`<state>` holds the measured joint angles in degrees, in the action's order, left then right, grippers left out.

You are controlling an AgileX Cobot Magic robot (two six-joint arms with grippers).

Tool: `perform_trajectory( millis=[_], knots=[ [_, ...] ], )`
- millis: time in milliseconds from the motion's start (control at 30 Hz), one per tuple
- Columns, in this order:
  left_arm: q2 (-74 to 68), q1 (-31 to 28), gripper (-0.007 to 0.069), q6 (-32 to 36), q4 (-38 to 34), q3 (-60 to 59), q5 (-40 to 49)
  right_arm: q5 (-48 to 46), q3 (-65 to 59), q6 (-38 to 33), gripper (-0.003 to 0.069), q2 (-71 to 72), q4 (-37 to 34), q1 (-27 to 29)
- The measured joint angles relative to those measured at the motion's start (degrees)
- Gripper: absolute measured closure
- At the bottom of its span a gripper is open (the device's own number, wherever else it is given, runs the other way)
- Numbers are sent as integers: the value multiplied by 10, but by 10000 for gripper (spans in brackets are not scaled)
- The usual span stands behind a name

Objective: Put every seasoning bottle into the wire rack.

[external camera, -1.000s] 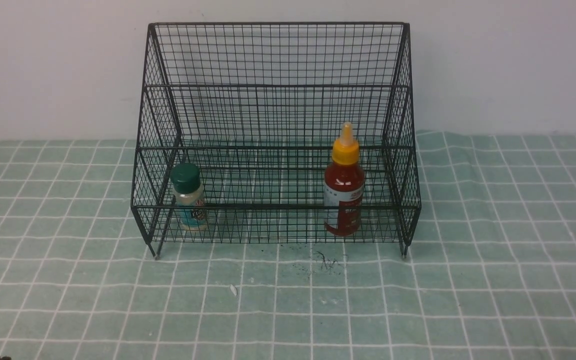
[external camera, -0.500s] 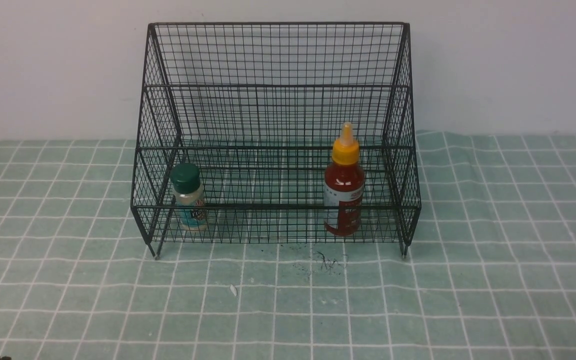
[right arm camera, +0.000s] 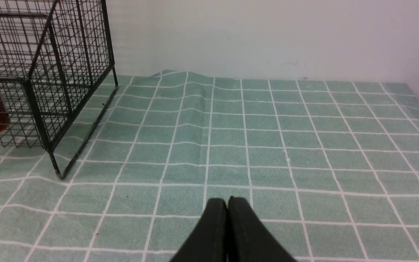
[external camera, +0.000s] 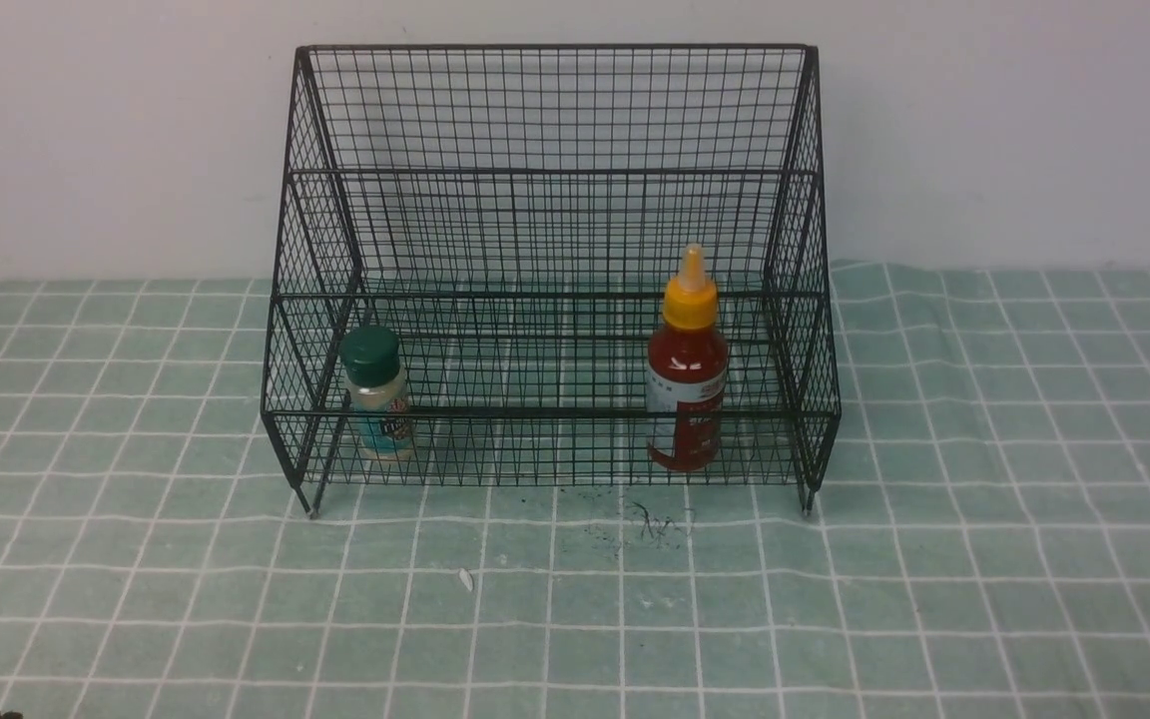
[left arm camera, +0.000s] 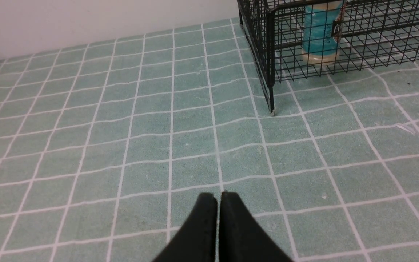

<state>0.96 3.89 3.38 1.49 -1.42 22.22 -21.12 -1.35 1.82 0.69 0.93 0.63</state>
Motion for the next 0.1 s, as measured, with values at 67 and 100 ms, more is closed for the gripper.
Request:
perform_trajectory(
  millis=[67,100],
  knots=[
    [0,0,631,0,0,0,0,0,0,0,673,0,0,0],
    [0,0,631,0,0,0,0,0,0,0,673,0,0,0]
  ],
)
